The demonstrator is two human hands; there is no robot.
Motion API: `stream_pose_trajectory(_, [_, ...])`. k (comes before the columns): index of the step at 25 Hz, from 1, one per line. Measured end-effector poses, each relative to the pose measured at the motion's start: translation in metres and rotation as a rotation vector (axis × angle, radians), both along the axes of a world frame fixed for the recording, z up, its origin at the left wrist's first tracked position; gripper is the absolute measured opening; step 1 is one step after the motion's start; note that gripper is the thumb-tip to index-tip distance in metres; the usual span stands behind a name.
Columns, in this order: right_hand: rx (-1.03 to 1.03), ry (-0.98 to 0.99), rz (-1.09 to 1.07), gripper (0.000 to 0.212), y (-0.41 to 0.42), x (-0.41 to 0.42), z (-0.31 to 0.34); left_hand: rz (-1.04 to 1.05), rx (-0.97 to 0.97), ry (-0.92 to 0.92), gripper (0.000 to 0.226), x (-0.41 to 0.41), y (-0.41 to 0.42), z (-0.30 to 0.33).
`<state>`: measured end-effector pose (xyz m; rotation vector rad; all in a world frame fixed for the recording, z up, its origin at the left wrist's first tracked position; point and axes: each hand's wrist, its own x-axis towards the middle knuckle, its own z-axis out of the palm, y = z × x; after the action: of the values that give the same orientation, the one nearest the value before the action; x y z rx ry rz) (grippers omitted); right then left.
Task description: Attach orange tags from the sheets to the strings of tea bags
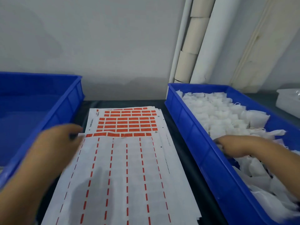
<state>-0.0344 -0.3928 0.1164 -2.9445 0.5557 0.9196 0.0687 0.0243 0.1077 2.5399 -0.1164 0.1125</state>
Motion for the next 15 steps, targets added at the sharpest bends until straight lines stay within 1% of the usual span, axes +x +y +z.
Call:
stream_pose_trajectory(1, [0.016,-0.003,0.014,0.033,-0.001,0.003,-0.014,-0.056,0.074,-0.025,0.026,-0.010,-0.012,-0.008])
stream_pose_trajectory(2, [0.014,-0.045,0.012,0.017,-0.003,0.005,-0.024,-0.115,0.112,-0.001,0.030,-0.022,-0.028,-0.017])
stream_pose_trajectory(3, [0.002,-0.096,-0.018,0.015,-0.003,0.005,-0.026,-0.175,0.106,0.031,0.032,-0.034,-0.042,-0.023])
stream_pose_trajectory(4, [-0.006,-0.153,-0.041,0.020,-0.008,0.005,-0.025,-0.213,0.095,0.061,0.034,-0.040,-0.047,-0.029])
stream_pose_trajectory(6, [0.000,-0.201,-0.052,0.017,-0.017,0.002,-0.019,-0.205,0.173,0.151,0.035,-0.048,-0.049,-0.037])
stream_pose_trajectory(7, [0.010,-0.213,-0.071,0.016,-0.020,-0.003,-0.013,-0.221,0.186,0.177,0.035,-0.048,-0.048,-0.043])
stream_pose_trajectory(8, [0.050,-0.266,-0.110,0.015,-0.024,-0.008,-0.007,-0.247,0.189,0.193,0.035,-0.050,-0.049,-0.049])
stream_pose_trajectory(11, [0.124,-0.551,-0.218,0.013,-0.031,-0.027,0.018,-0.290,0.170,0.186,0.033,-0.068,-0.056,-0.053])
stream_pose_trajectory(12, [0.159,-0.685,-0.248,0.013,-0.030,-0.033,0.027,-0.298,0.149,0.170,0.032,-0.070,-0.059,-0.055])
stream_pose_trajectory(15, [0.350,-1.141,-0.317,0.015,-0.001,-0.044,0.057,-0.334,0.069,0.146,0.029,-0.078,-0.072,-0.054])
